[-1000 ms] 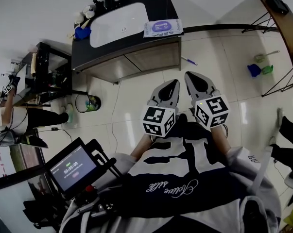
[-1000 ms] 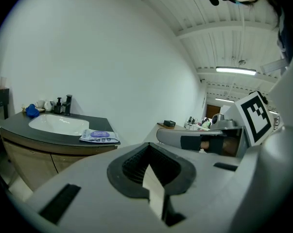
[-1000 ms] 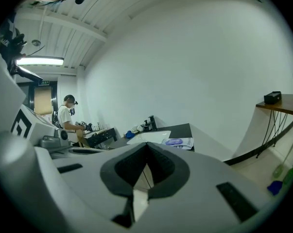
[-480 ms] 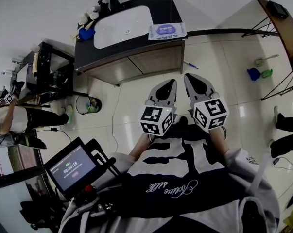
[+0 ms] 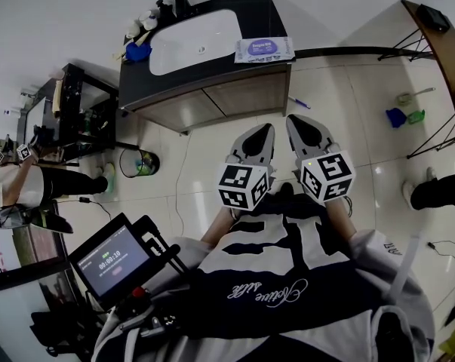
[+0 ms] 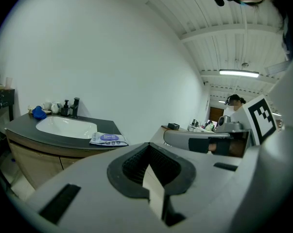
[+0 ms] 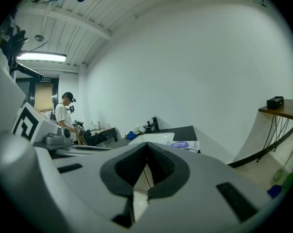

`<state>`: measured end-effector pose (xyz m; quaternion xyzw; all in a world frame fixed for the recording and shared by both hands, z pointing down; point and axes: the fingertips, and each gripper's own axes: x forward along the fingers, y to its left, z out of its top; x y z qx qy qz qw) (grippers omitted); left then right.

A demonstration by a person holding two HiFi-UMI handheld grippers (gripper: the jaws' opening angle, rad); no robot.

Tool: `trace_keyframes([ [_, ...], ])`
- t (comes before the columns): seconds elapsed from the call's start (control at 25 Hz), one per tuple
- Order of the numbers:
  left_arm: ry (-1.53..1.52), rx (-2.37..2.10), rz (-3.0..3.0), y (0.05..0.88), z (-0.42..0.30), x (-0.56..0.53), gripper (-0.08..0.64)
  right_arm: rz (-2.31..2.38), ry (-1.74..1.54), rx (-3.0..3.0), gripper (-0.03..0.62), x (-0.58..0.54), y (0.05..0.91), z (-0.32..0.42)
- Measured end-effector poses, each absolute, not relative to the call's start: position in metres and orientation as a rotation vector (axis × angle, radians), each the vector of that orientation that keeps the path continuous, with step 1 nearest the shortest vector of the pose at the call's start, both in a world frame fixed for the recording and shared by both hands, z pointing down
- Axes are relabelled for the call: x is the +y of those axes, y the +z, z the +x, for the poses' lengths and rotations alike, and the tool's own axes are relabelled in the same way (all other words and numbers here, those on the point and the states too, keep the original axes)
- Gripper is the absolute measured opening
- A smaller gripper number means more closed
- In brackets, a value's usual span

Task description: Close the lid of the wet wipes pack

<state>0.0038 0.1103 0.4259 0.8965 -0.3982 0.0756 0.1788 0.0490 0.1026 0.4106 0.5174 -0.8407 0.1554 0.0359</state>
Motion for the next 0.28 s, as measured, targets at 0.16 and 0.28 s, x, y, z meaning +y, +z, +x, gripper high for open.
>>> trace_keyframes([
  [0.16, 0.215, -1.124, 2.535, 0.4267, 0.0037, 0.1103, -0.002, 1.592, 0.475, -2.583, -0.006, 0.1031, 0.4103, 0.0488],
  [0.28, 0.212, -1.121, 2.535, 0.4269, 0.0040, 0.1098, -0.002, 1.594, 0.472, -2.584, -0.006, 0.1032, 0.4099, 0.0487],
])
